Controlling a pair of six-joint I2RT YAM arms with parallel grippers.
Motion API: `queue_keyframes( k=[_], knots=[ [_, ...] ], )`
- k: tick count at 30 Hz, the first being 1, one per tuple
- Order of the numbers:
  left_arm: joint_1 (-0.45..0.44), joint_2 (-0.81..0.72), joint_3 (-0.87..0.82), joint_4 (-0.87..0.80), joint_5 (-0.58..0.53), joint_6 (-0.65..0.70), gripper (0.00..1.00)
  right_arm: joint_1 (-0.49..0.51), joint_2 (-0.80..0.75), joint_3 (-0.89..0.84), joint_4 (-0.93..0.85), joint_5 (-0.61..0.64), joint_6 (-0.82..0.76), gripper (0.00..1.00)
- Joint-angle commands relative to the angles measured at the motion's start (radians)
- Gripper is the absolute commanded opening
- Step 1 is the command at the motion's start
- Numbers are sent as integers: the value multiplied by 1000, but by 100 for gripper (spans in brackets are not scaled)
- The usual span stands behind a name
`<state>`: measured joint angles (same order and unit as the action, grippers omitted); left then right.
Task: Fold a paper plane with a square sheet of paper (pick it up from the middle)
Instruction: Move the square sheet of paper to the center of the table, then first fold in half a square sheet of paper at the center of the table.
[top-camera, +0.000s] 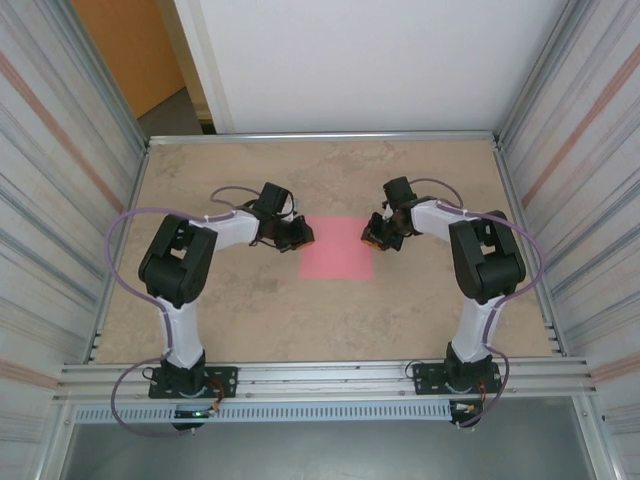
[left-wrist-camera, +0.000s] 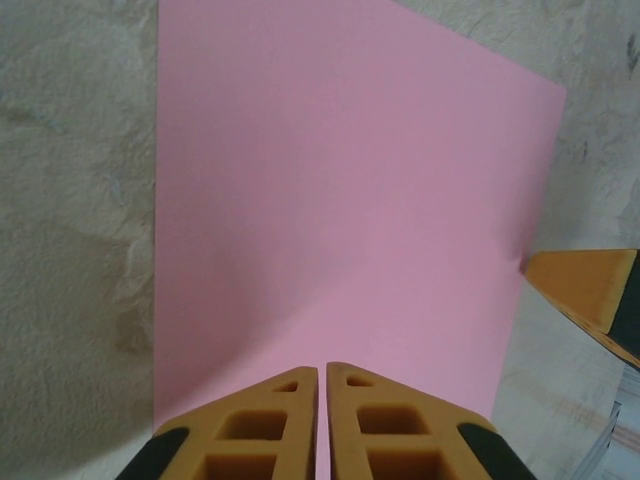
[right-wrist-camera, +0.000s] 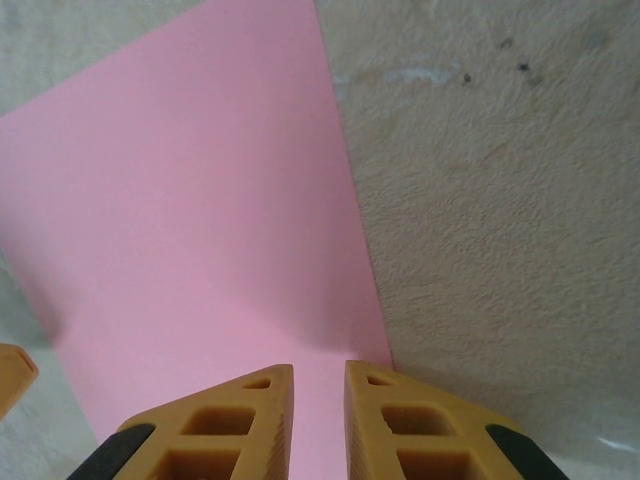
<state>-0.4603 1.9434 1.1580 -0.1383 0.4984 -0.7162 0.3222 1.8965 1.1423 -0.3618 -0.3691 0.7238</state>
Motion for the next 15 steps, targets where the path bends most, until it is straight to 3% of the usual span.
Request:
queue_keyframes(
  k=[1,15],
  knots=[
    [0,18,23,-38,18,-8,10,9,28,20,-9,-23,-25,19],
    [0,54,-3,-31,26,-23,8,30,80,30,11,-29,-21,19]
  ],
)
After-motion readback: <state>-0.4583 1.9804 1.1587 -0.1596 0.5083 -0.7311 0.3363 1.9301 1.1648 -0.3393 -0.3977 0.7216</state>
